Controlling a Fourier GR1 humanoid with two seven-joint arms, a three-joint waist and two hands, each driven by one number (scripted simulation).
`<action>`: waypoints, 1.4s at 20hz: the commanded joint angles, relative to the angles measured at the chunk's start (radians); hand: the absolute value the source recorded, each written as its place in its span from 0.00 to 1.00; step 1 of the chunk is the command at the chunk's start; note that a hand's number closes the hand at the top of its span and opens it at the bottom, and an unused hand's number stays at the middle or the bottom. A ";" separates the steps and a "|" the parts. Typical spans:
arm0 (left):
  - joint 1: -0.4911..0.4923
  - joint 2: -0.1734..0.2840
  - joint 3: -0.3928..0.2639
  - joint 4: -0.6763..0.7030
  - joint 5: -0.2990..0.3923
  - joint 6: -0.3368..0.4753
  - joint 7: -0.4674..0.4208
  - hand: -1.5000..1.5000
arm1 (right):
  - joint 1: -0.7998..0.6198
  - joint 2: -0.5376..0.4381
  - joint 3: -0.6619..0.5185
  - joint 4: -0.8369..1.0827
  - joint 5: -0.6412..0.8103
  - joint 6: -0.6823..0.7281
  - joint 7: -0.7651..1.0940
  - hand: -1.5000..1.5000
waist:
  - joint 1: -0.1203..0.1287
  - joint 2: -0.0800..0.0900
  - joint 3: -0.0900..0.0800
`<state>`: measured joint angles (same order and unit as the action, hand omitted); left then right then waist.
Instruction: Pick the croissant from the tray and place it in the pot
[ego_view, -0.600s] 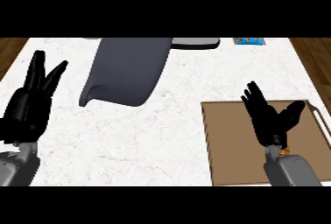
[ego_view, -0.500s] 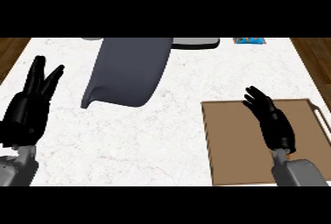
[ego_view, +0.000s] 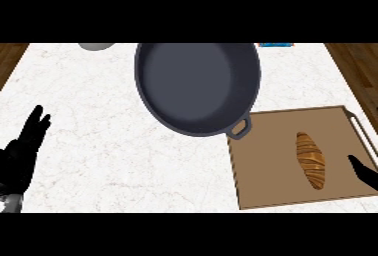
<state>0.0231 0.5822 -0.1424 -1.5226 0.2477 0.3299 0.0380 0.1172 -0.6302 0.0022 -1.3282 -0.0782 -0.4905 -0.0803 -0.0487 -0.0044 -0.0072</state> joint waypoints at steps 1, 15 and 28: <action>0.060 -0.014 -0.017 0.024 -0.029 0.014 -0.013 0.50 | 0.173 0.026 -0.042 -0.088 0.089 -0.157 -0.214 0.00 | -0.005 -0.007 0.007; -0.038 -0.050 -0.017 0.058 -0.096 -0.029 0.020 0.50 | 0.214 -0.285 0.001 -0.461 0.131 0.173 0.416 0.00 | 0.062 0.008 0.005; -0.030 -0.041 0.018 0.027 -0.076 -0.088 0.047 0.50 | -0.185 -0.350 0.209 -0.340 -0.019 0.660 0.890 0.00 | 0.087 0.011 0.007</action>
<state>0.0040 0.5358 -0.1446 -1.4897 0.1663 0.2577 0.0690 0.0869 -0.9991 0.1710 -1.7478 -0.0507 0.0463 0.7095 0.0351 0.0062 -0.0012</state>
